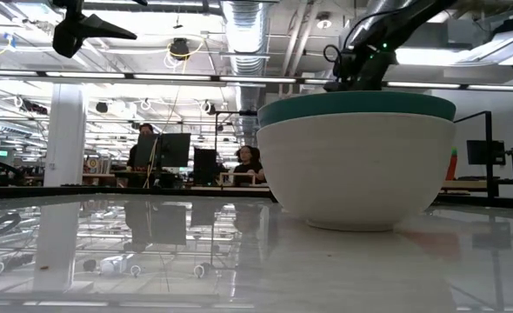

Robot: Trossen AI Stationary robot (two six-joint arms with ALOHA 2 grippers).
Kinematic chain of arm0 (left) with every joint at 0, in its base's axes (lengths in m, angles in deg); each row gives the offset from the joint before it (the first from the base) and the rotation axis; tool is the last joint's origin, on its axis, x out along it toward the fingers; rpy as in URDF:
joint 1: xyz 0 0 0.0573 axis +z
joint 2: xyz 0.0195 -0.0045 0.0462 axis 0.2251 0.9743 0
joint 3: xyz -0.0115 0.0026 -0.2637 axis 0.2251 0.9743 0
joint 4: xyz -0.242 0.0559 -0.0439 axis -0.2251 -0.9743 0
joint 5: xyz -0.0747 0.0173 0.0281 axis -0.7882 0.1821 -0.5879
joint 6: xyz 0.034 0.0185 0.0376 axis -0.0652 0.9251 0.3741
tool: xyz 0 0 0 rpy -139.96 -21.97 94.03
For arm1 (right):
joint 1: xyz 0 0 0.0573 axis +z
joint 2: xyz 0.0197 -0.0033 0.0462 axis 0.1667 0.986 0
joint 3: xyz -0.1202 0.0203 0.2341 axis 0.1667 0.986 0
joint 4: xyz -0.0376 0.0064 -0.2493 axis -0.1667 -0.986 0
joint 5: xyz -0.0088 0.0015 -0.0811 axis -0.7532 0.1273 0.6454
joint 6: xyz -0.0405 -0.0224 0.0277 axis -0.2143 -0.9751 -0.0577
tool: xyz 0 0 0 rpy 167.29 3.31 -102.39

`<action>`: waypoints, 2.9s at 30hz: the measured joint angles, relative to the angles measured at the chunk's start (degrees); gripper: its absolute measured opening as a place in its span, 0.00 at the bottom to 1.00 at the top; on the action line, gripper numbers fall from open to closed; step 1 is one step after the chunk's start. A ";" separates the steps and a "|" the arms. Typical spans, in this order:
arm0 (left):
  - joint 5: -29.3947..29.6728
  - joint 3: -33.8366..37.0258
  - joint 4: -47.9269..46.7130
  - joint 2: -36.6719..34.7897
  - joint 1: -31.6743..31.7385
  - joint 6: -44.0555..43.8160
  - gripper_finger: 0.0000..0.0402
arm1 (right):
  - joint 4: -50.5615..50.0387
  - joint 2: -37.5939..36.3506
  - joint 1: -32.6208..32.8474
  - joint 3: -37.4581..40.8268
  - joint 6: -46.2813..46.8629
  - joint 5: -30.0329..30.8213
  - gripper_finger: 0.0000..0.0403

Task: Place and stack bowls onto a shelf
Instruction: Stack the pink bowl on top of the blue bowl on the shelf, then stack the green bowl on top of the pink bowl on the shelf

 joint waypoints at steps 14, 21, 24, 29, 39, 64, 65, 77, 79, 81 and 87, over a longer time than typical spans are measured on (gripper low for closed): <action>0.53 0.00 -0.04 0.00 0.00 -0.04 0.61 | 1.80 -2.93 1.10 0.04 -1.46 -8.62 0.07; 0.57 0.00 -0.02 0.02 0.00 0.11 0.61 | -2.12 -9.34 17.01 -0.01 -1.14 -12.00 0.09; 0.57 0.00 -0.04 0.00 0.02 0.24 0.61 | -4.44 -10.22 27.42 -0.03 -1.28 -6.23 0.12; 0.18 0.00 -0.02 0.01 0.01 0.28 0.61 | -9.65 -8.24 43.52 0.00 1.42 4.67 0.23; -1.54 0.00 -0.02 0.00 0.00 2.21 0.61 | -9.06 0.73 58.14 0.03 4.93 15.23 0.50; -7.94 0.00 -0.29 0.00 0.02 2.27 0.61 | -2.99 10.64 62.13 0.01 5.34 15.31 0.39; -7.94 0.00 -0.45 0.02 0.02 2.27 0.61 | -3.03 10.64 62.33 0.00 5.68 15.42 0.35; -7.84 0.00 -0.92 0.00 0.00 2.27 0.61 | -5.55 9.37 63.37 0.02 5.98 16.63 0.10; -7.75 0.00 -0.92 0.00 0.00 2.27 0.61 | -5.58 9.13 63.37 0.01 5.99 16.65 0.21; -7.74 0.00 -0.92 0.00 0.00 2.27 0.61 | -5.77 9.13 63.37 0.00 6.25 16.74 0.34; -7.43 0.00 -1.01 0.02 0.02 2.26 0.61 | -6.00 9.13 63.35 0.02 6.33 17.82 0.56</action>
